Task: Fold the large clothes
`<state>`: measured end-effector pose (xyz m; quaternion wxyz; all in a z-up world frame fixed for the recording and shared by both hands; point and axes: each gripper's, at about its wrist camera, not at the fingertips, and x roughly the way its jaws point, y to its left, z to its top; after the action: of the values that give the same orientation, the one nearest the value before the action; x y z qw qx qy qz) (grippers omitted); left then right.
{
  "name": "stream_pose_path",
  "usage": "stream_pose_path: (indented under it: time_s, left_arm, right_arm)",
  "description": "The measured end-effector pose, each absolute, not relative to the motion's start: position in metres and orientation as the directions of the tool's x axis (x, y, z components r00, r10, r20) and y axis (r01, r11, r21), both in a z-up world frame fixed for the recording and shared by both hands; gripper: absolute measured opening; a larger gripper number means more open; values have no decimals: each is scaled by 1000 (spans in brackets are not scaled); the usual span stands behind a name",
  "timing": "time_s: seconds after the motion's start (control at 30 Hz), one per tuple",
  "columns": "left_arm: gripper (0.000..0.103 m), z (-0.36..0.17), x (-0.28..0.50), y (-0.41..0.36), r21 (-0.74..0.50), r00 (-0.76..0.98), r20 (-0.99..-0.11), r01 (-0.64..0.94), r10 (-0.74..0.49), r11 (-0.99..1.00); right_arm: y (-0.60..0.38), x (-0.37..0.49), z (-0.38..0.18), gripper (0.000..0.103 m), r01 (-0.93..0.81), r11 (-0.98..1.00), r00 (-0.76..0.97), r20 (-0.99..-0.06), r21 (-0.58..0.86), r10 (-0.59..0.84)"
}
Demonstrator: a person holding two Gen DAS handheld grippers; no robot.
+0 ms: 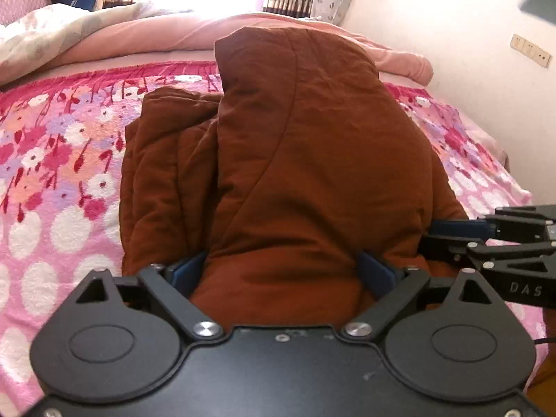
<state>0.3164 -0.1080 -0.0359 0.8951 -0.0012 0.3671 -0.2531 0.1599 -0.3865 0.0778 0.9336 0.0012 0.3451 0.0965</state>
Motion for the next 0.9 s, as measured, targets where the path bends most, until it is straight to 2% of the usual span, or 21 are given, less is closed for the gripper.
stream_pose_path:
  time_s: [0.17, 0.2, 0.3, 0.43, 0.5, 0.57, 0.67, 0.77, 0.9]
  left_arm:
    - [98, -26, 295, -97, -197, 670, -575, 443, -469, 875]
    - [98, -22, 292, -94, -189, 683, -572, 429, -454, 884]
    - [98, -3, 297, -89, -184, 705, -570, 391, -422, 902]
    - [99, 17, 320, -96, -121, 722, -582, 378, -374, 918]
    - [100, 15, 344, -102, -89, 716, -617, 350, -328, 932]
    - [100, 7, 373, -102, -141, 670, -667, 317, -327, 938]
    - [102, -1, 400, -102, -170, 647, -691, 289, -323, 942]
    - [103, -20, 416, -105, -153, 610, -733, 284, -302, 947]
    - [103, -42, 426, -97, -224, 580, -740, 265, -341, 938]
  right_arm:
    - [-382, 148, 85, 39, -169, 985, 788, -595, 34, 156]
    - [-379, 144, 90, 43, -173, 985, 798, -584, 18, 151]
    - [-383, 135, 114, 73, -163, 987, 838, -528, -6, 136]
    - [-397, 149, 142, 76, -109, 994, 878, -467, 14, 103]
    - [-404, 172, 143, 76, -92, 995, 864, -492, 47, 103]
    - [-416, 198, 136, 75, -51, 993, 832, -545, 107, 102]
    - [-422, 228, 118, 73, -34, 986, 793, -596, 164, 126]
    - [-423, 242, 105, 81, -25, 984, 782, -609, 177, 130]
    - [-411, 256, 89, 93, -32, 991, 749, -653, 132, 111]
